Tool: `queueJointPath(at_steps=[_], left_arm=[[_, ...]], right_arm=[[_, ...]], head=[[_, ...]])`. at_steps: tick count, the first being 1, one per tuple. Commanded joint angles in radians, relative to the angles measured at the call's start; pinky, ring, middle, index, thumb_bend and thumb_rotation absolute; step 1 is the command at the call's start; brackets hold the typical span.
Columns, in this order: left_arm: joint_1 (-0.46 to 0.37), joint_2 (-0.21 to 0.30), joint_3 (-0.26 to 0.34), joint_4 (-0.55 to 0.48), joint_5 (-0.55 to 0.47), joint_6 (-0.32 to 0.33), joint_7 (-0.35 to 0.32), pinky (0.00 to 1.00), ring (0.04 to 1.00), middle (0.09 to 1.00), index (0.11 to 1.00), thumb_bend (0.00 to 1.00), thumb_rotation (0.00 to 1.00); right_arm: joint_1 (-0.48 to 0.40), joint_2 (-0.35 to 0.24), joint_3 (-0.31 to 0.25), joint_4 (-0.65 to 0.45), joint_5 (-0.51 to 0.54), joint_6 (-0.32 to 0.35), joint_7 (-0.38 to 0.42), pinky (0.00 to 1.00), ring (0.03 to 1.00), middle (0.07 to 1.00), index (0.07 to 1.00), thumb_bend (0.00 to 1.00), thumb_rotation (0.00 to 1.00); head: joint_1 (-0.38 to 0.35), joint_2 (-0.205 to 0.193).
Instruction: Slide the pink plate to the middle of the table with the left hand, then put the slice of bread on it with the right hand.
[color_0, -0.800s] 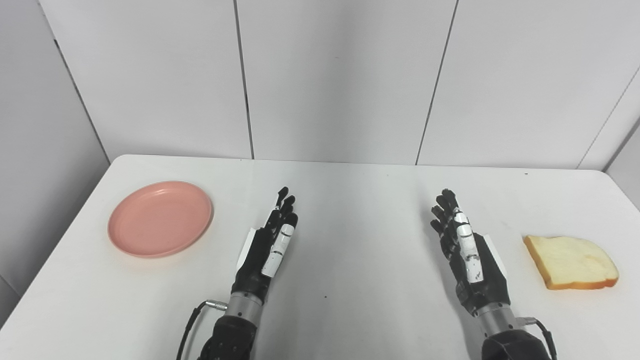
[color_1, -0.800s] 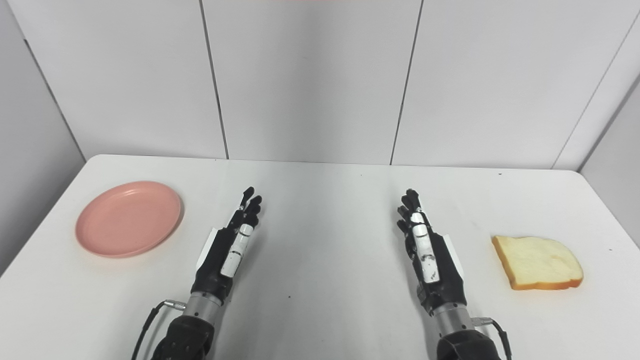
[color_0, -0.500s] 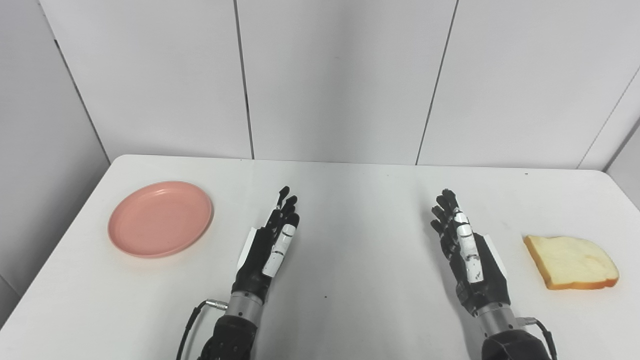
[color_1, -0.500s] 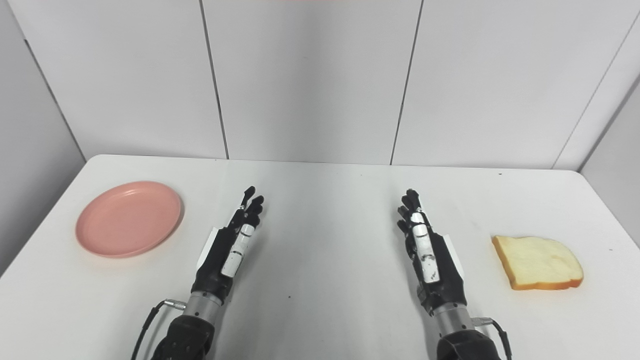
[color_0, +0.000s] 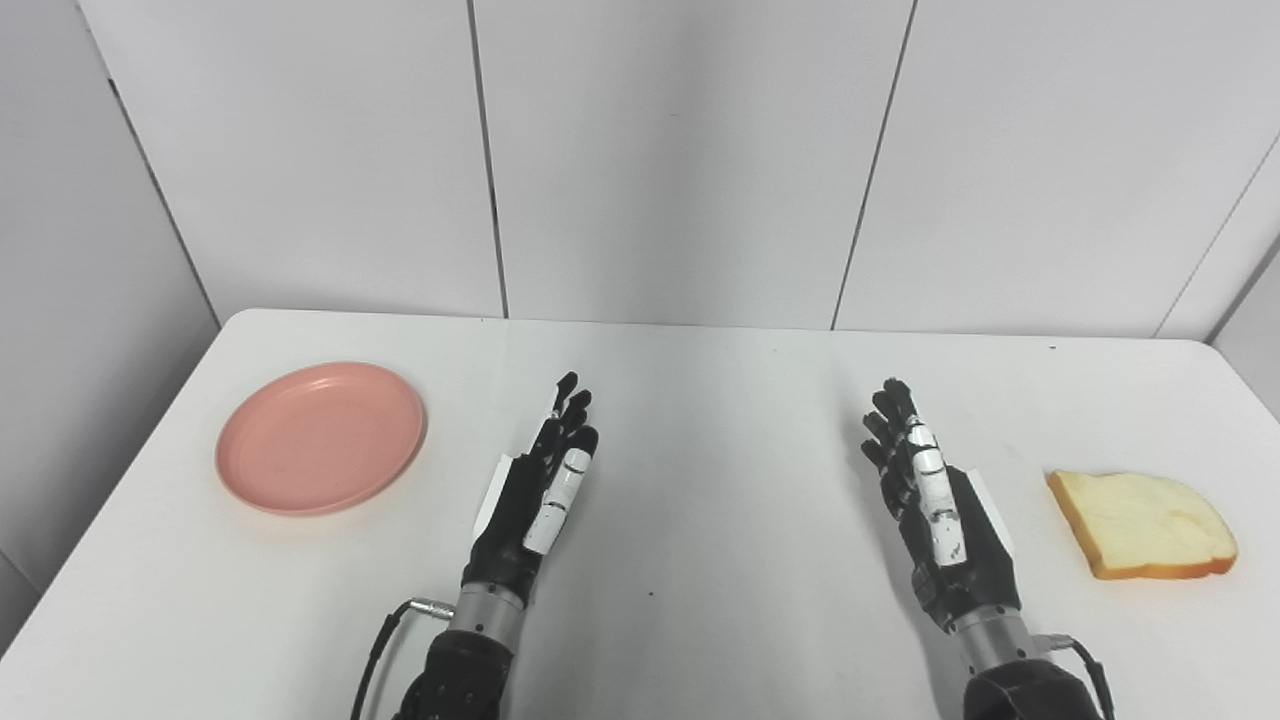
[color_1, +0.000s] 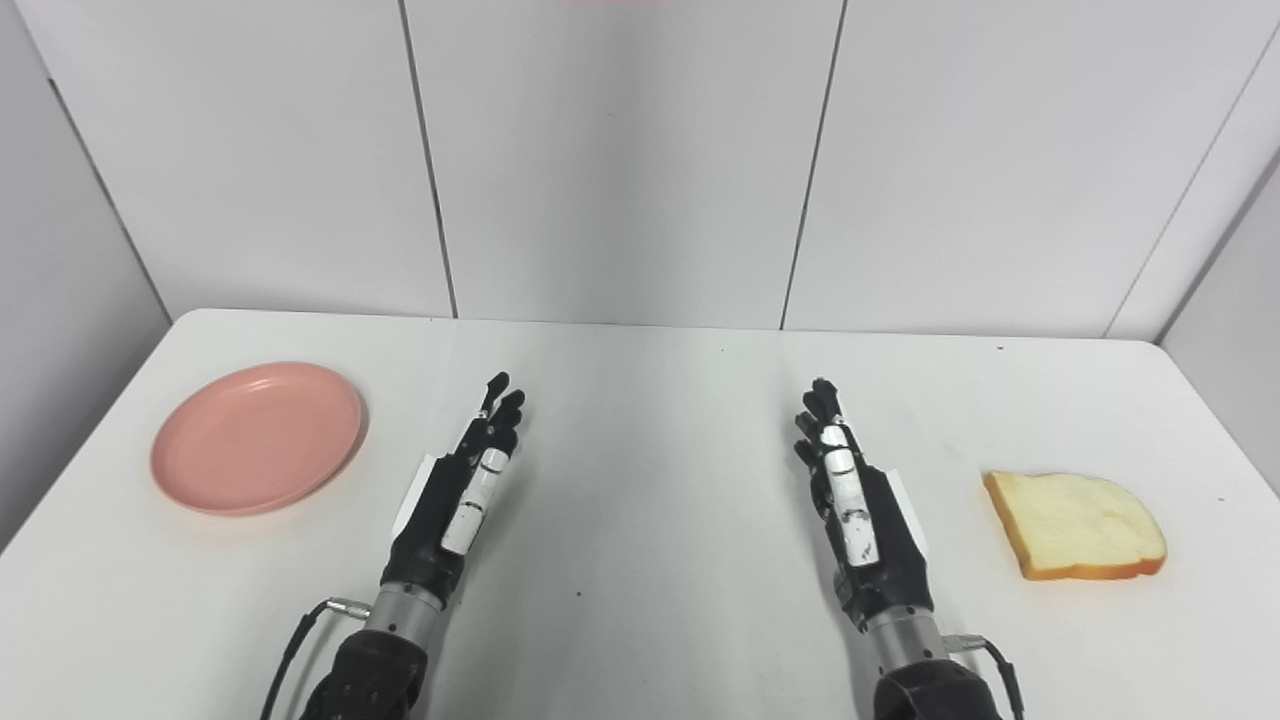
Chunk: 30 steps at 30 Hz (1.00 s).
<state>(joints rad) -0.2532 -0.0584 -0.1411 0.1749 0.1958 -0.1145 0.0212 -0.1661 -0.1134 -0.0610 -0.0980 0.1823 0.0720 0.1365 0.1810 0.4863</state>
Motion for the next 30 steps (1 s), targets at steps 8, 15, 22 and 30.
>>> queueJointPath(at_steps=[8,15,22,30], left_arm=[[-0.027,-0.005,-0.003,-0.020,0.002,-0.043,0.008,0.94,0.959,0.959,0.973,0.57,1.00],[-0.028,-0.005,-0.002,-0.019,-0.008,-0.038,0.001,0.95,0.965,0.963,0.977,0.58,1.00],[-0.036,-0.022,-0.009,0.008,-0.019,-0.040,-0.004,0.97,0.982,0.975,0.990,0.60,1.00],[-0.065,-0.043,-0.006,0.091,-0.047,-0.063,-0.015,1.00,1.000,1.000,1.000,0.67,1.00]], right_arm=[[-0.021,-0.004,0.000,-0.040,0.005,0.005,-0.001,1.00,1.000,1.000,1.000,0.36,1.00],[-0.022,-0.003,-0.002,-0.035,0.009,0.000,-0.001,1.00,1.000,1.000,1.000,0.35,1.00],[-0.026,-0.015,-0.008,-0.026,0.005,0.004,0.003,1.00,1.000,1.000,1.000,0.32,1.00],[-0.022,-0.041,-0.011,-0.035,0.009,-0.004,0.016,1.00,1.000,1.000,1.000,0.29,1.00]], head=[[0.001,0.000],[0.010,-0.006],[0.094,-0.035],[0.165,-0.071]])
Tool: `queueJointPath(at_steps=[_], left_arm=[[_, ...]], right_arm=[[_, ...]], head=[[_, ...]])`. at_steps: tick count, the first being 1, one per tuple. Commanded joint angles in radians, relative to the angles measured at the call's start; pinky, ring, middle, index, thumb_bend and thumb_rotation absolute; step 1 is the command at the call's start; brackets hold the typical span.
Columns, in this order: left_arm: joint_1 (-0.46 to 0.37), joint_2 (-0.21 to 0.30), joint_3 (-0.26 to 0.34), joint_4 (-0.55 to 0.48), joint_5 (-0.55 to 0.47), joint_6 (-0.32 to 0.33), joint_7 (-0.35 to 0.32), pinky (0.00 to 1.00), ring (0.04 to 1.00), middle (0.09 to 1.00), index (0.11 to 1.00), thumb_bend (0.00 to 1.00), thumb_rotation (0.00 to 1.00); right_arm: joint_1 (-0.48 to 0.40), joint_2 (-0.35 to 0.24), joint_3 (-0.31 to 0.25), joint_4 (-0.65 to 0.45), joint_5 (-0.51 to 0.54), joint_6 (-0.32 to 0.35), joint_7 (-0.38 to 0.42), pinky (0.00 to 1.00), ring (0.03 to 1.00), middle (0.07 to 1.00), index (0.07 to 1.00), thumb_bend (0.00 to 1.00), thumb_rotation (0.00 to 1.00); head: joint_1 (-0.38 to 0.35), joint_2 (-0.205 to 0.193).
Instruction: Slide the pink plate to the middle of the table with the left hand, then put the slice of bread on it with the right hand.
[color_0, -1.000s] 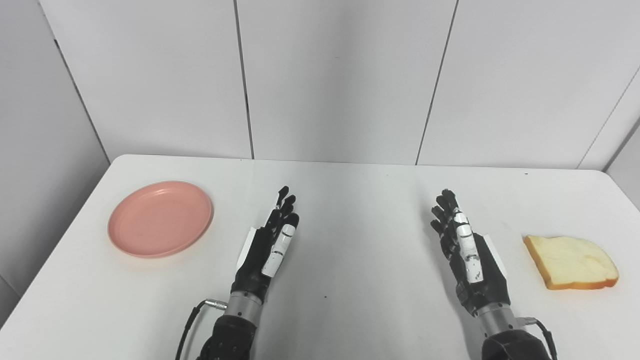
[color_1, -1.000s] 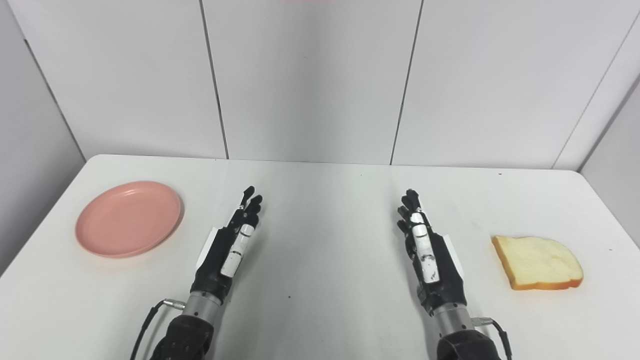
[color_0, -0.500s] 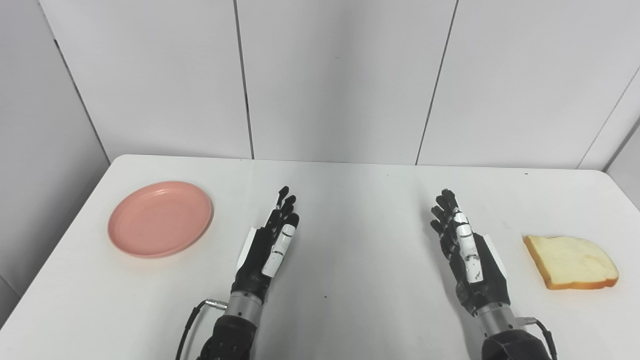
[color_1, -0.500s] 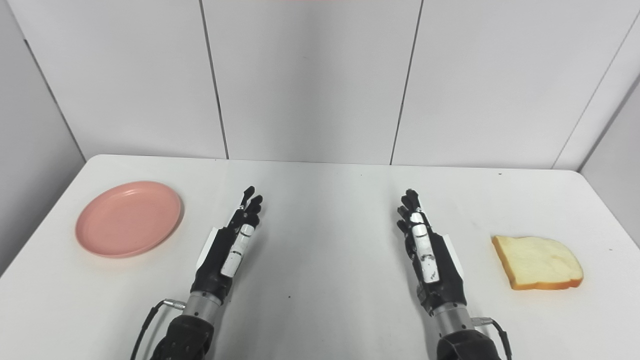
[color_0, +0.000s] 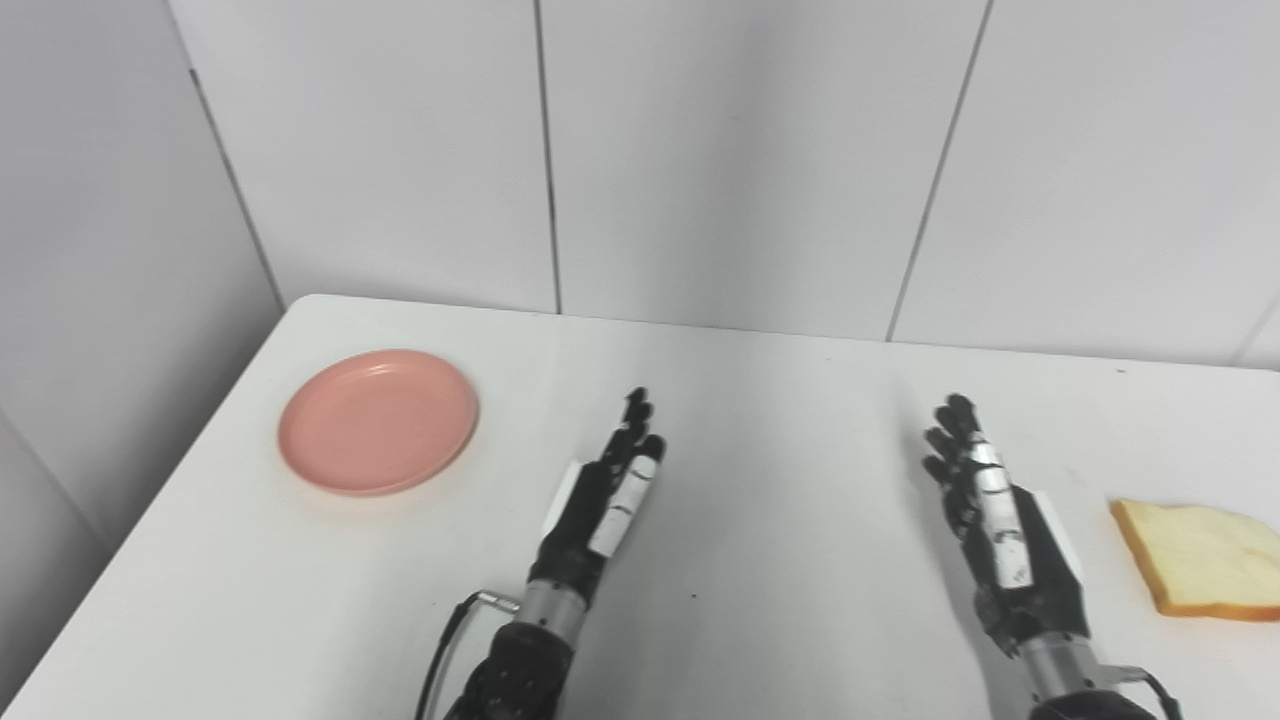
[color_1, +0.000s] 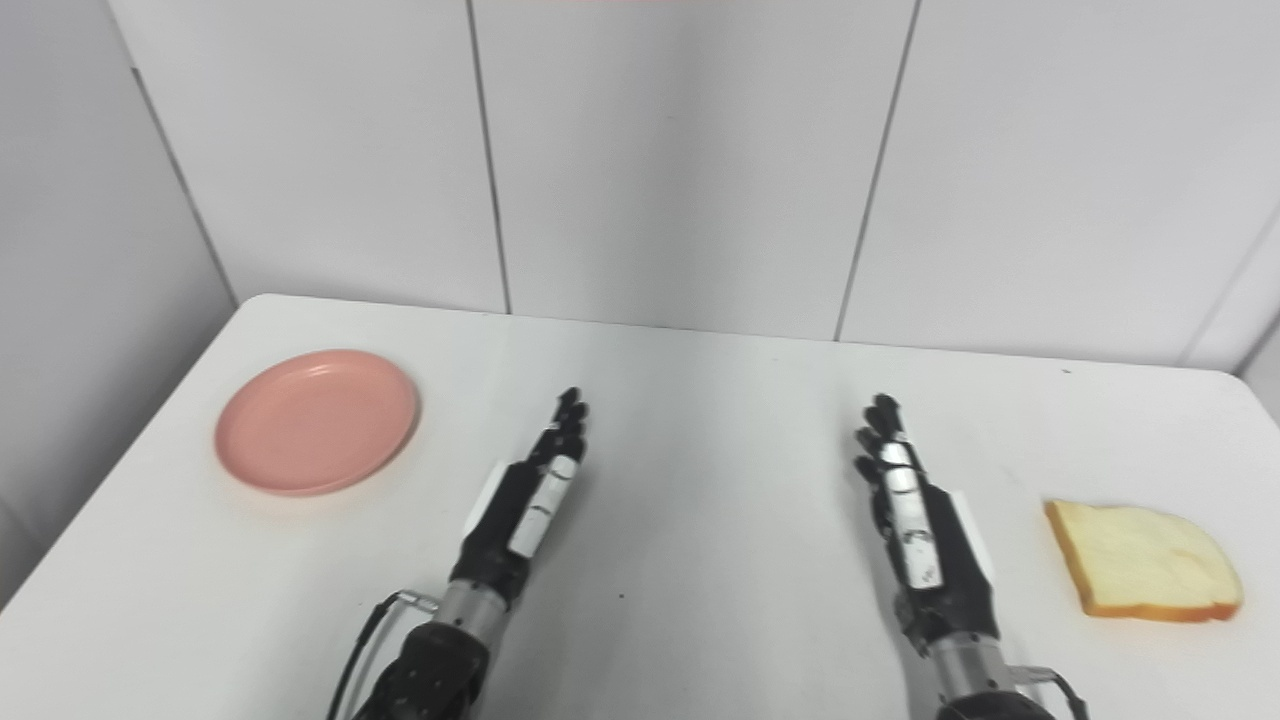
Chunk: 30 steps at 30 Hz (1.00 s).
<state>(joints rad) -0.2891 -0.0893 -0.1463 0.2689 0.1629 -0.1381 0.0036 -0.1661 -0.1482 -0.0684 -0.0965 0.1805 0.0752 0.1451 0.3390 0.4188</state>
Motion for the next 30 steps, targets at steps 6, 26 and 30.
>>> queueJointPath(at_steps=[6,26,30], left_arm=[[-0.037,-0.014,-0.003,0.026,-0.023,-0.071,0.000,1.00,1.000,1.000,1.000,0.67,1.00],[-0.037,-0.016,-0.002,-0.009,-0.030,-0.040,-0.006,1.00,1.000,1.000,1.000,0.67,1.00],[-0.033,0.004,-0.019,-0.071,0.046,-0.011,0.014,0.98,0.997,0.999,1.000,0.64,1.00]], right_arm=[[-0.022,-0.005,-0.004,-0.047,0.033,0.006,0.009,1.00,1.000,1.000,1.000,0.25,1.00],[-0.018,0.007,0.002,-0.112,0.024,0.067,-0.006,1.00,1.000,1.000,1.000,0.16,1.00],[-0.019,0.007,0.002,-0.107,0.014,0.056,-0.010,1.00,1.000,1.000,1.000,0.15,1.00]], head=[[0.016,-0.009],[0.016,-0.010],[0.017,-0.010]])
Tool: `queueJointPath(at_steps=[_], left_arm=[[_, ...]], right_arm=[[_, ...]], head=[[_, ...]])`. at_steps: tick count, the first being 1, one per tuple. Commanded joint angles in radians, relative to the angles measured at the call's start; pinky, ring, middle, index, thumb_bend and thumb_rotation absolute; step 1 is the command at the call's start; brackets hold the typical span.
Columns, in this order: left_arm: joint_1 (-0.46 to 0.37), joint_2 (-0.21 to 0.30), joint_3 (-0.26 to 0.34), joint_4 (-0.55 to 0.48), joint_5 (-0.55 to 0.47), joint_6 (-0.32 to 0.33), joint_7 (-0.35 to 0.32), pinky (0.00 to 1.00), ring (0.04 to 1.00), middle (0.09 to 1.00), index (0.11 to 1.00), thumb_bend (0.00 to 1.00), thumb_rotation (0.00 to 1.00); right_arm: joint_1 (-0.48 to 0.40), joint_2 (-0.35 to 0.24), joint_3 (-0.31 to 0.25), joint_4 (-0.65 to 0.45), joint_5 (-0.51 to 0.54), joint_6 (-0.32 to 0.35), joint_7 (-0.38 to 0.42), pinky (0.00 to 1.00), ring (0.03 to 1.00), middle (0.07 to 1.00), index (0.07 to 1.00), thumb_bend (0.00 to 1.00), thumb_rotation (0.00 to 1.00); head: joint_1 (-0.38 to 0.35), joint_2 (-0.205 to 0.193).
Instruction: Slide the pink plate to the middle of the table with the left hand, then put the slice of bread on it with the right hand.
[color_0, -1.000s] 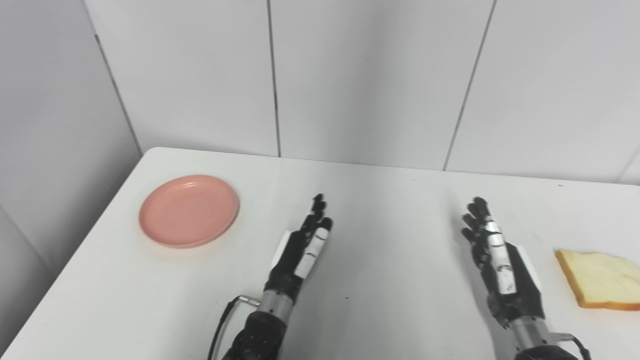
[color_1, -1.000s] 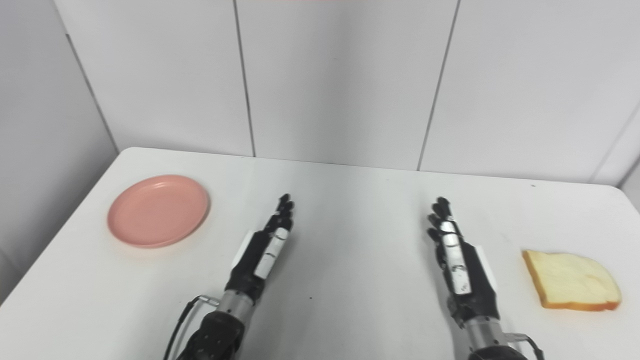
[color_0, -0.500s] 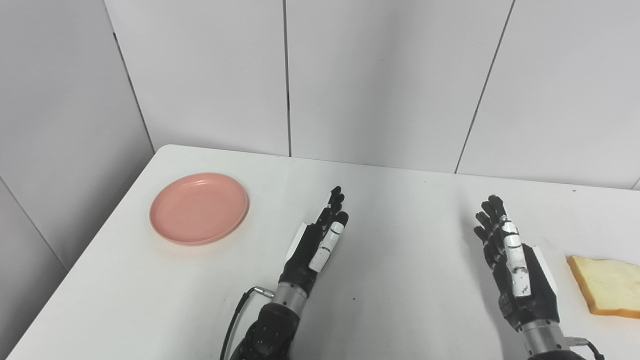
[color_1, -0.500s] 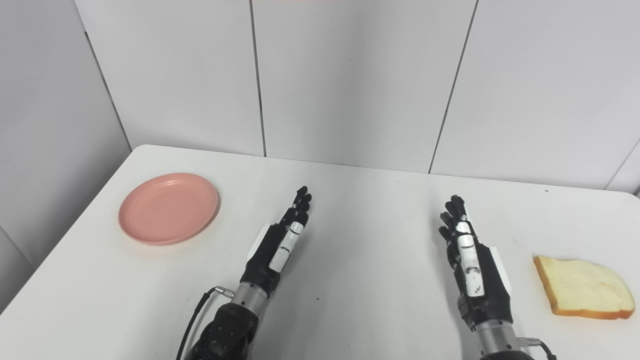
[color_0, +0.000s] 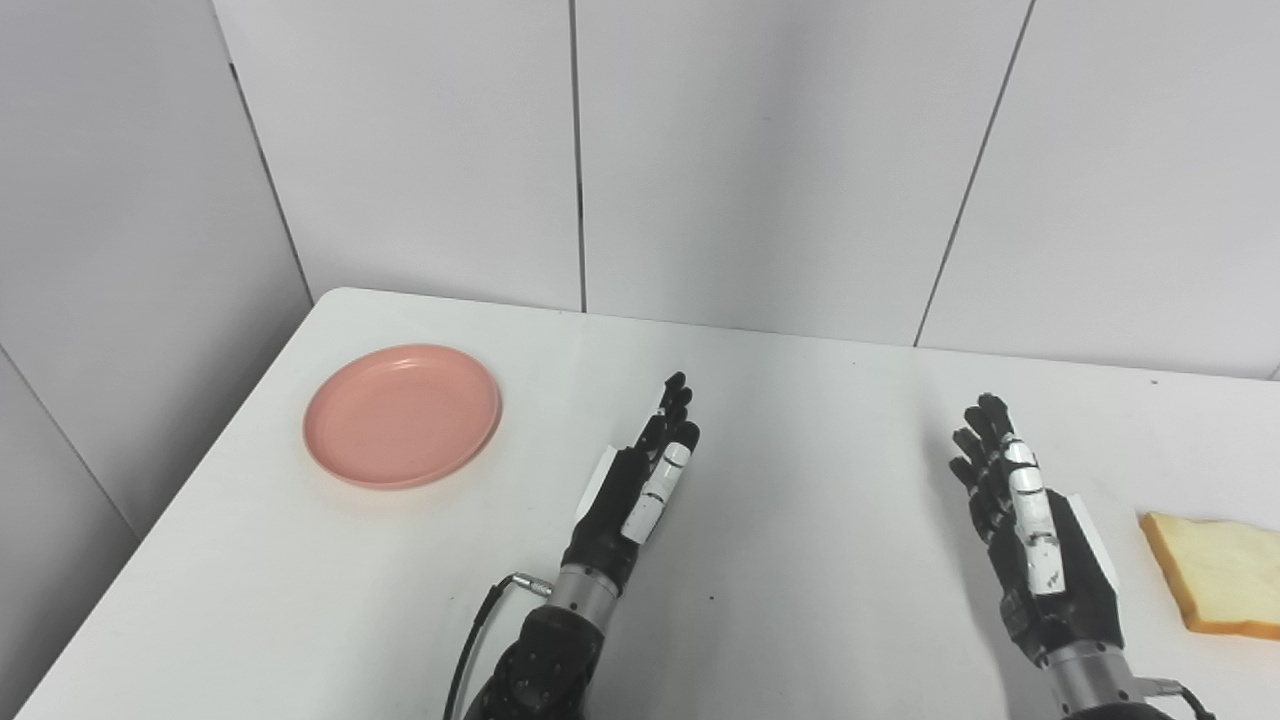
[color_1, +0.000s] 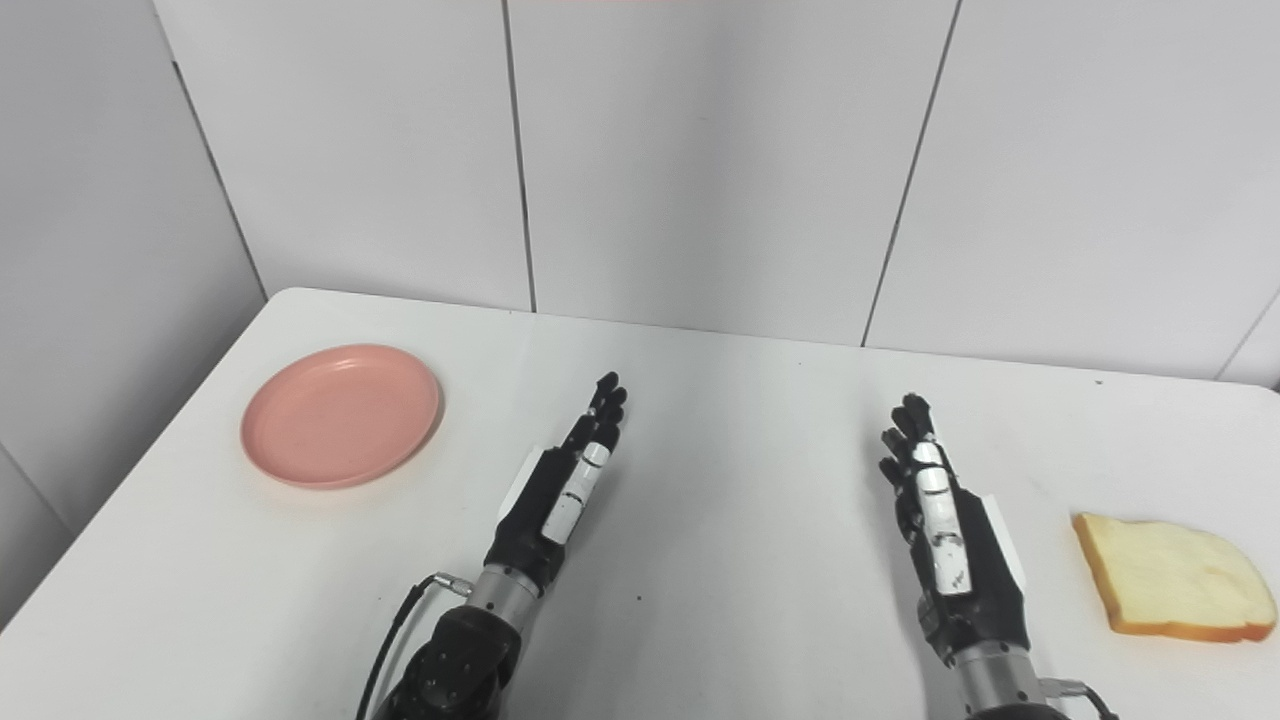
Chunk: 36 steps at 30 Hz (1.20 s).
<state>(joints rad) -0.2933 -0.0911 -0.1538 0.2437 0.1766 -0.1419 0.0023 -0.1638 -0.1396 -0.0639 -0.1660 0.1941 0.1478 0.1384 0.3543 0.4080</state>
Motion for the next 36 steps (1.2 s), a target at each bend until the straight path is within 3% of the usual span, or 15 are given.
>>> queueJointPath(at_steps=[1,7,9,11,13,21,29,36], left_arm=[[-0.030,0.012,-0.016,-0.055,0.058,-0.009,0.023,0.97,0.994,0.998,1.000,0.65,1.00],[-0.034,-0.013,0.005,-0.095,0.128,-0.025,0.108,0.92,0.930,0.939,0.950,0.74,1.00],[-0.037,-0.033,0.025,-0.121,0.072,-0.012,0.099,0.95,0.935,0.936,0.938,0.76,1.00],[-0.042,-0.043,0.042,-0.159,-0.039,0.008,0.049,0.98,0.977,0.973,0.970,0.71,1.00],[-0.056,-0.042,0.057,-0.167,-0.082,-0.001,0.038,0.97,0.971,0.970,0.965,0.70,1.00],[-0.093,-0.024,0.109,-0.316,-0.121,0.124,0.042,0.97,0.955,0.977,0.984,0.70,1.00],[-0.141,0.008,0.178,-0.348,-0.181,0.141,0.045,1.00,0.967,0.991,0.995,0.70,1.00],[-0.176,0.053,0.234,-0.397,-0.227,0.195,0.043,1.00,0.993,1.000,1.000,0.71,1.00]], right_arm=[[-0.022,-0.001,-0.002,-0.038,-0.003,-0.014,-0.005,1.00,1.000,1.000,1.000,0.15,1.00],[-0.025,-0.001,-0.004,-0.044,0.004,0.002,-0.005,1.00,1.000,1.000,1.000,0.15,1.00],[-0.027,-0.002,-0.002,-0.043,0.003,-0.003,-0.002,1.00,1.000,1.000,1.000,0.14,1.00],[-0.028,-0.001,-0.004,-0.043,0.011,-0.001,-0.001,1.00,1.000,1.000,1.000,0.14,1.00],[-0.029,-0.001,-0.003,-0.039,0.011,-0.004,-0.001,1.00,1.000,1.000,1.000,0.14,1.00],[-0.030,0.001,0.000,-0.034,-0.001,-0.009,-0.003,1.00,1.000,1.000,1.000,0.13,1.00],[-0.026,0.003,0.002,-0.051,-0.001,0.012,-0.008,1.00,1.000,1.000,1.000,0.13,1.00],[-0.024,0.005,-0.002,-0.047,-0.002,0.008,-0.009,1.00,1.000,1.000,1.000,0.12,1.00]], head=[[0.001,0.001],[0.003,-0.001],[0.005,0.000],[0.007,-0.001],[0.010,-0.003],[0.007,-0.008],[0.008,-0.006],[0.009,-0.002]])
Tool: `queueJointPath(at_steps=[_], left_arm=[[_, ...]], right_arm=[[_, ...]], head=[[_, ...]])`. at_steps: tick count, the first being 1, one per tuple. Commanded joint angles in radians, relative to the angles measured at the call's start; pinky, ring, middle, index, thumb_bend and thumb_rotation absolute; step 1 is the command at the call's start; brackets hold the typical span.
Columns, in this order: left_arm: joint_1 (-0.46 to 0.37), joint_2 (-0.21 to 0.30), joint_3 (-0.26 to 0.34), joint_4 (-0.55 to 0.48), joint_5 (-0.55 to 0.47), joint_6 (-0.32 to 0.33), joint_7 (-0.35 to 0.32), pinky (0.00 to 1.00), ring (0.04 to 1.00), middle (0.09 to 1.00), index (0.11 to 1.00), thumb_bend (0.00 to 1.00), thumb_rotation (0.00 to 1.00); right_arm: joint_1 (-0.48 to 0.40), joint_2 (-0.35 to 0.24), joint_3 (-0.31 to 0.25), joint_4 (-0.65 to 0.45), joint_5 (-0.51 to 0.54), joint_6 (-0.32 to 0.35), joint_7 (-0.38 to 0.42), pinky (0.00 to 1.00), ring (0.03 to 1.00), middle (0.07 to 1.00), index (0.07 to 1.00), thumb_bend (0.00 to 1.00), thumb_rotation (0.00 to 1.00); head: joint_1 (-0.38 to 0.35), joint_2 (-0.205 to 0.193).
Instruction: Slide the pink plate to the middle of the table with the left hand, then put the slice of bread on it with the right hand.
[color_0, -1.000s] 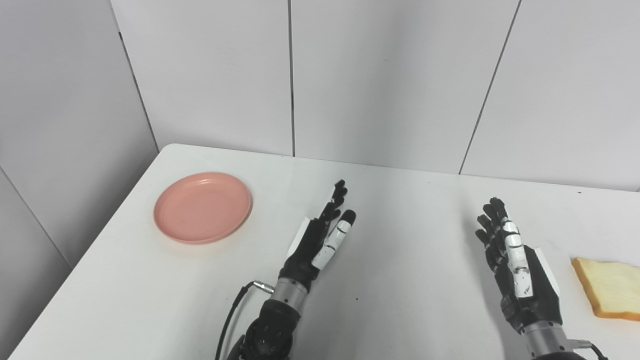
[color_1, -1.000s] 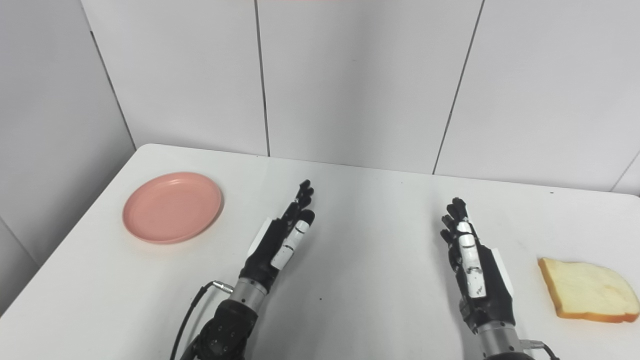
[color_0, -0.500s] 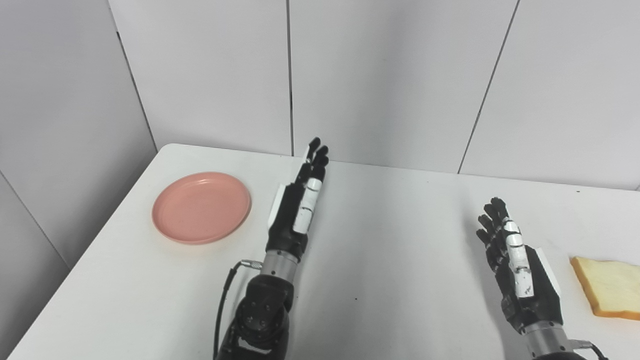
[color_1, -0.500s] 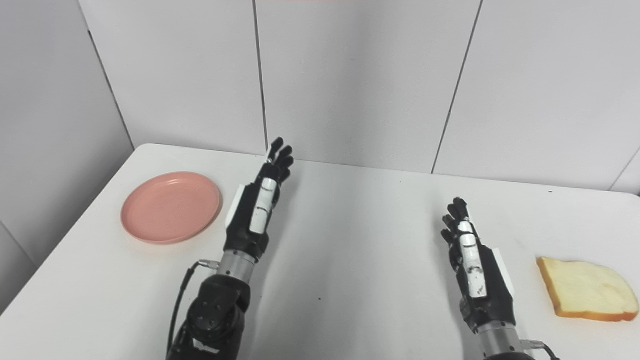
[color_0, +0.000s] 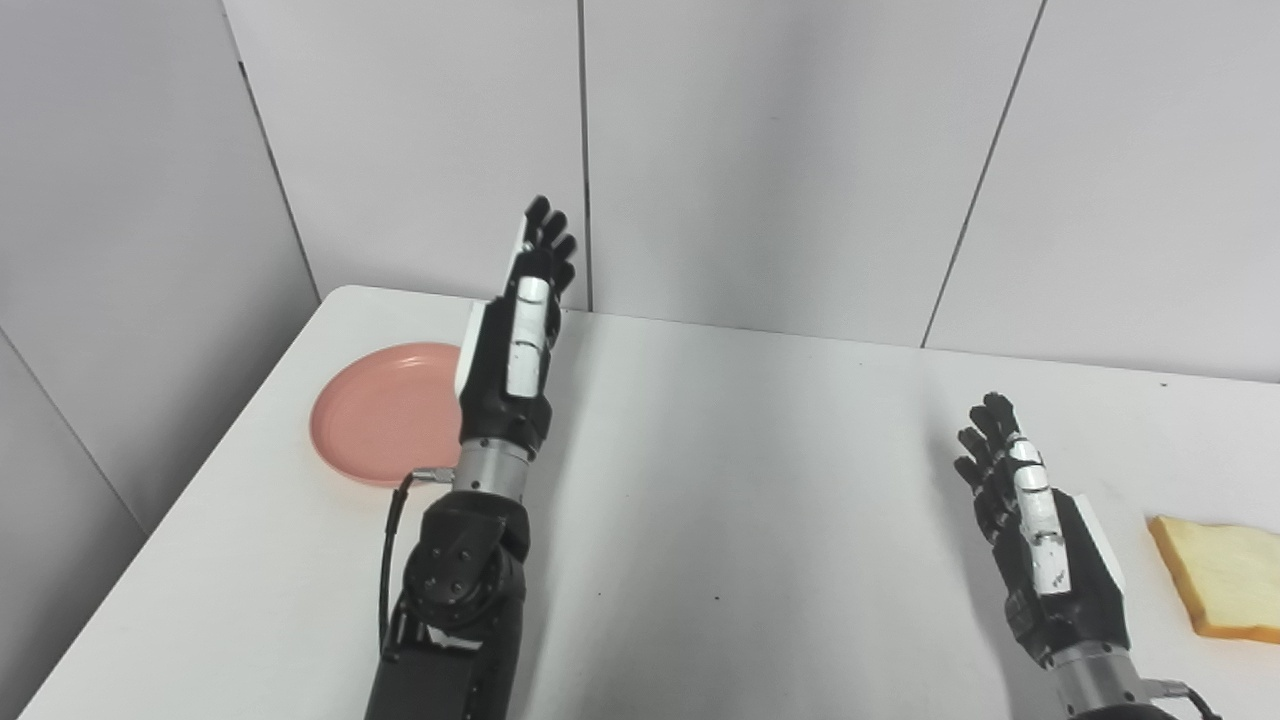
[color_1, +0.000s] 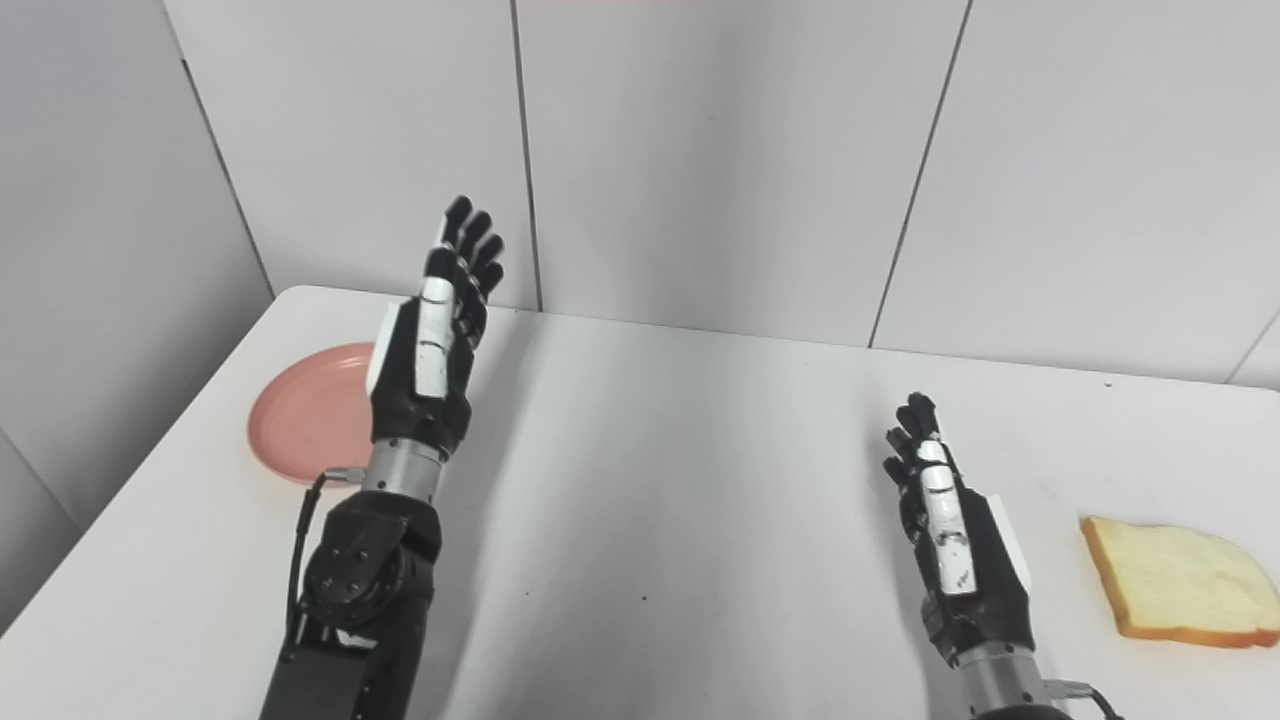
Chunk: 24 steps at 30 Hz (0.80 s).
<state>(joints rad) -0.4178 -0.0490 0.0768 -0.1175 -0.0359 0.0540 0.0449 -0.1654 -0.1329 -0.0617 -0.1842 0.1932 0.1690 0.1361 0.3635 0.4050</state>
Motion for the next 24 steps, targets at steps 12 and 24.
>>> queueJointPath(at_steps=[12,24], left_arm=[[-0.091,0.106,0.148,-0.061,-0.041,0.016,0.063,0.99,0.995,1.000,1.000,0.71,1.00],[-0.104,0.190,0.275,0.001,-0.082,-0.026,0.123,0.98,0.984,0.991,0.994,0.73,1.00]], right_arm=[[-0.019,-0.007,-0.014,-0.043,0.030,-0.002,0.005,1.00,1.000,1.000,1.000,0.14,1.00],[-0.020,-0.018,-0.014,-0.037,0.034,-0.008,0.009,1.00,1.000,1.000,1.000,0.14,1.00]], head=[[0.006,0.013],[0.010,0.018]])
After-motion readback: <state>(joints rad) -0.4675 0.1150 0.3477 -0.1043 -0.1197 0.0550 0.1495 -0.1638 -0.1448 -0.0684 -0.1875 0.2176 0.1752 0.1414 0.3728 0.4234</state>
